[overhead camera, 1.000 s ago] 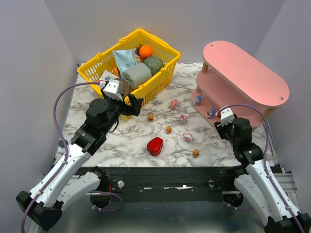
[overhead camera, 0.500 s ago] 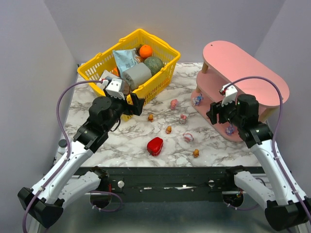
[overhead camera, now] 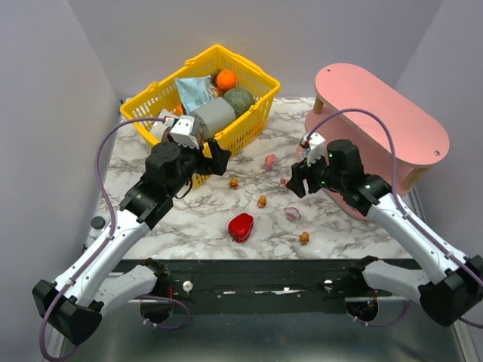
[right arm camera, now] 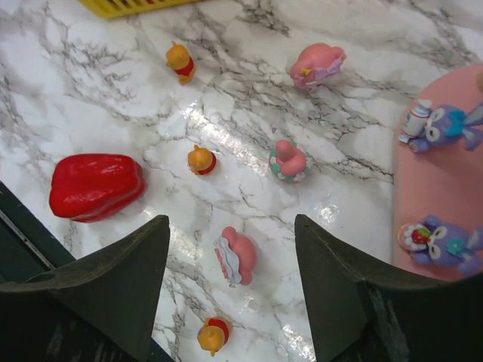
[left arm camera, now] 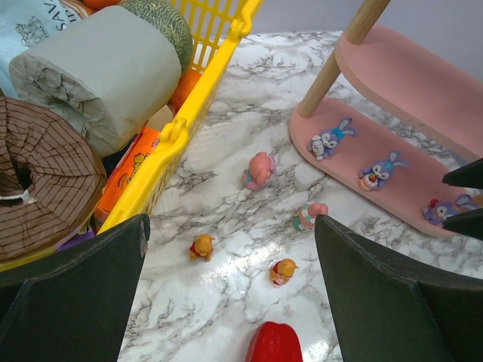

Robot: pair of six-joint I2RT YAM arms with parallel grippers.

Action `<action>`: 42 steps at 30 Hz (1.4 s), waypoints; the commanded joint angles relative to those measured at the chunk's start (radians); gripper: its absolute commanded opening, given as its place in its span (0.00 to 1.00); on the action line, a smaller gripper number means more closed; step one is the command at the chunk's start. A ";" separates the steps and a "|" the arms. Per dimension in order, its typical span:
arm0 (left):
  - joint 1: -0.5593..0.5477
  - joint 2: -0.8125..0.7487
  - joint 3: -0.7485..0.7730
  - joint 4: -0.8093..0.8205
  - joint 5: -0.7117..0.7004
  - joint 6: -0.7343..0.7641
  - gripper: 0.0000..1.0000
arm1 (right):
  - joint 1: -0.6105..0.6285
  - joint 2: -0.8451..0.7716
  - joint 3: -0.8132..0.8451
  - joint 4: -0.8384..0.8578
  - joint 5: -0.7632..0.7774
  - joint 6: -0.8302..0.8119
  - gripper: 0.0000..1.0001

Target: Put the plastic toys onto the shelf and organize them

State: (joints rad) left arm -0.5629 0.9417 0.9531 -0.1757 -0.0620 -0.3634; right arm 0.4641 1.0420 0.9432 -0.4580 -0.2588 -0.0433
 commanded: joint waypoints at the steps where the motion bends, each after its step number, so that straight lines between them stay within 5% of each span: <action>1: 0.006 0.002 0.035 -0.018 0.027 -0.028 0.99 | 0.087 0.116 0.026 0.039 0.212 0.011 0.73; 18: 0.006 -0.030 0.027 -0.050 0.010 -0.016 0.99 | 0.130 0.444 0.055 0.191 0.334 -0.038 0.61; 42: 0.006 -0.029 0.024 -0.065 -0.021 0.007 0.99 | 0.131 0.558 0.049 0.312 0.305 -0.133 0.39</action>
State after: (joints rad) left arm -0.5621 0.9245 0.9592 -0.2276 -0.0620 -0.3664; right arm 0.5880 1.5661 0.9794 -0.1833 0.0574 -0.1596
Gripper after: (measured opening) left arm 0.988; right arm 0.400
